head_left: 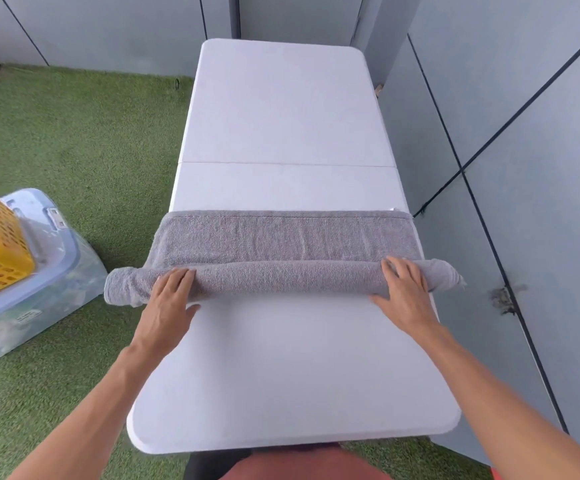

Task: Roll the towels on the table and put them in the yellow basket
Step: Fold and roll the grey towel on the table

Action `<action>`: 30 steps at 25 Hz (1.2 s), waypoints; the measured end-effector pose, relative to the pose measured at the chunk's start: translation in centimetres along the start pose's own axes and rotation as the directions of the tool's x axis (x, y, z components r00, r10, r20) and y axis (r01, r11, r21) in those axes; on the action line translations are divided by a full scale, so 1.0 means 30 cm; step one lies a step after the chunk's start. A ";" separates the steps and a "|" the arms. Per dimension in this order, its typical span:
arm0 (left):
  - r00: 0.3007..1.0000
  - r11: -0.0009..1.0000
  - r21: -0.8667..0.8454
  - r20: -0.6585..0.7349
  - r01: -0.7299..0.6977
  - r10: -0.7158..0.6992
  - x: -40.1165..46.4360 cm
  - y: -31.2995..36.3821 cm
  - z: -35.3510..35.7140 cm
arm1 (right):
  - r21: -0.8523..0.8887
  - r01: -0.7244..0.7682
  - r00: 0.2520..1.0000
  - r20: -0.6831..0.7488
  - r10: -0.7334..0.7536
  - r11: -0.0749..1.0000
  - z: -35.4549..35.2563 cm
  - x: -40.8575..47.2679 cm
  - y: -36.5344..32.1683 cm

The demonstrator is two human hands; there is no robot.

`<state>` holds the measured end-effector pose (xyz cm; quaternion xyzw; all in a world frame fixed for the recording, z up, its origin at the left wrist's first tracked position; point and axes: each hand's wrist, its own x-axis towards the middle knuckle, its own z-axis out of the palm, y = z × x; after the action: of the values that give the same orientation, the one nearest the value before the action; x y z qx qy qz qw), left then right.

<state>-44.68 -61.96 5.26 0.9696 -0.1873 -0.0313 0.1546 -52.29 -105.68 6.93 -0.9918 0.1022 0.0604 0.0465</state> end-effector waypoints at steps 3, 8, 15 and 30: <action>0.993 0.996 -0.024 0.073 0.091 -0.089 0.060 0.001 -0.029 | -0.001 -0.008 0.999 0.053 0.008 1.000 -0.035 0.052 -0.010; 0.917 0.977 -0.117 0.380 0.179 -0.122 0.073 0.014 -0.119 | 0.142 -0.024 0.881 0.471 -0.046 0.990 -0.109 0.046 0.090; 0.991 0.998 -0.056 -0.125 0.039 -0.046 0.066 -0.002 -0.129 | 0.201 -0.044 0.992 -0.110 0.067 0.979 -0.078 -0.022 0.054; 0.891 0.992 -0.058 0.449 0.108 -0.071 0.113 -0.036 -0.097 | 0.145 -0.013 0.953 0.302 -0.032 0.989 -0.080 0.004 0.112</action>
<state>-40.79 -61.42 7.67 0.9370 -0.1714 -0.2675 0.1453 -52.61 -109.23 9.01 -0.9652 0.0934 0.2040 0.1342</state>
